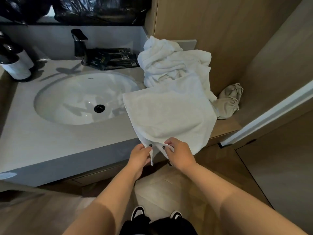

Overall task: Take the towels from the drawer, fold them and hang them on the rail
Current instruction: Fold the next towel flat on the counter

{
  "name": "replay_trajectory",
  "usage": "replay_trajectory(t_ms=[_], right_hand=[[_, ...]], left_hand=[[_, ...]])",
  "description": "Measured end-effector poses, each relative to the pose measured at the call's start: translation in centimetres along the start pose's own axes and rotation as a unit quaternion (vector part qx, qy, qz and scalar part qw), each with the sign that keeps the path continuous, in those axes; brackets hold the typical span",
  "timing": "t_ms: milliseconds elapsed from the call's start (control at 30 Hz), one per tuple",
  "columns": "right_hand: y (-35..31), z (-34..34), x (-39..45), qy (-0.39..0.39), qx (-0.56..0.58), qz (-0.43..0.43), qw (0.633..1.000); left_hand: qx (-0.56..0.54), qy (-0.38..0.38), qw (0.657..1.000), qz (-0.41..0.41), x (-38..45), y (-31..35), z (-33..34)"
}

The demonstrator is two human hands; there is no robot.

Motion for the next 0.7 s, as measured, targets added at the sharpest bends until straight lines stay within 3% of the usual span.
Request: replay_trajectory(t_ms=[100, 167, 267, 433, 700], right_hand=[[-0.3, -1.5, -0.4, 0.044, -0.003, -0.023, 0.999], [-0.8, -2.4, -0.9, 0.065, -0.012, -0.053, 0.996], [-1.7, -2.1, -2.0, 0.033, -0.048, -0.123, 0.991], [-2.8, 0.2, -4.3, -0.016, -0.094, -0.215, 0.972], [-4.2, -1.0, -5.9, 0.108, -0.122, -0.275, 0.948]], left_hand=[[0.035, 0.04, 0.998, 0.036, -0.3, 0.0, -0.1], [0.004, 0.035, 0.999, 0.041, -0.6, 0.1, 0.1], [-0.101, 0.007, 0.994, 0.028, -1.3, 0.2, 0.4], [-0.296, -0.053, 0.954, 0.001, -2.7, 0.9, 1.1], [-0.217, -0.077, 0.973, -0.016, -4.2, 0.1, 1.6]])
Point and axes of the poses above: each hand's wrist, its own x-axis towards the middle knuckle, its own z-axis out of the palm, y = z × x, the point moved 8 cm from there along x, towards the middle knuckle, and after that the axes turned 7 degrees about -x, right-handed, at the moved point
